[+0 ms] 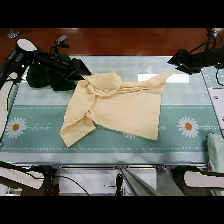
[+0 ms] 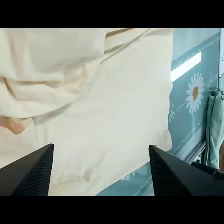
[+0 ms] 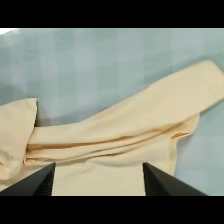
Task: Fold the shirts.
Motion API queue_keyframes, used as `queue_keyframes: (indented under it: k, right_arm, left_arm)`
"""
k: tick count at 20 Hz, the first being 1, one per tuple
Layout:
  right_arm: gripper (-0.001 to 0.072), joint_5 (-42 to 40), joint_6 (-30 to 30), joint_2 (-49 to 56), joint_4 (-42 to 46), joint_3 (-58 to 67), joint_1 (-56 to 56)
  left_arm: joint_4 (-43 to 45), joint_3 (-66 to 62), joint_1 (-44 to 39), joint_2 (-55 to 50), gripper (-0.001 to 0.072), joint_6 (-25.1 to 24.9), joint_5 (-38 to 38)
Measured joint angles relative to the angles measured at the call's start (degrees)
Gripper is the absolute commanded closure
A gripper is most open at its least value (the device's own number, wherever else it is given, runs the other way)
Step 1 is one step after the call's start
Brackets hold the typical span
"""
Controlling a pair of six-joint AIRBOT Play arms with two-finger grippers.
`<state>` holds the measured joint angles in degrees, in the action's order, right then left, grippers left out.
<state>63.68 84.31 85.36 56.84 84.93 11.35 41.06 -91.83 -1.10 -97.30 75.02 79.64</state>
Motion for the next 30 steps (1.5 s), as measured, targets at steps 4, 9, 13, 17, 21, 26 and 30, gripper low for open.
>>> queue_keyframes:
  k: [4, 9, 13, 17, 21, 26, 30]
  right_arm:
    - [0.0091, 11.37, -1.4, -2.14, 6.78, -0.48, 7.52]
    - [0.0092, 11.98, -2.6, -13.29, 7.91, -22.53, 17.79]
    - [0.0091, 7.72, -8.24, -20.65, -1.27, -40.68, 20.37]
    - [0.0092, 8.35, -11.5, -23.04, -6.05, -48.74, 20.83]
    - [0.0092, 8.9, -12.55, -23.65, -7.3, -52.37, 20.9]
    - [0.0092, 8.98, -9.4, -23.82, -1.79, -54.8, 17.03]
    - [0.0091, 7.89, -5.97, -23.63, 0.81, -55.3, 8.74]
  left_arm:
    - [12.66, -0.13, 6.75, 3.17, 0.0005, 4.31, 8.31]
    - [21.94, 20.35, 15.3, 15.17, 0.0005, 6.49, 4.15]
    - [20.35, 39.41, 17.9, 20.7, 0.0006, 2.54, -2.56]
    - [14.93, 49.35, 17.92, 22.05, 0.0006, -1.22, -10.56]
    - [9.42, 52.24, 13.88, 21.9, 0.0016, -4.81, -13.9]
    - [6.27, 52.11, 7.5, 20.13, 0.0685, -8.57, -14.45]
    - [5.25, 49.94, 6.01, 19.8, 0.0685, -9.77, -11.54]
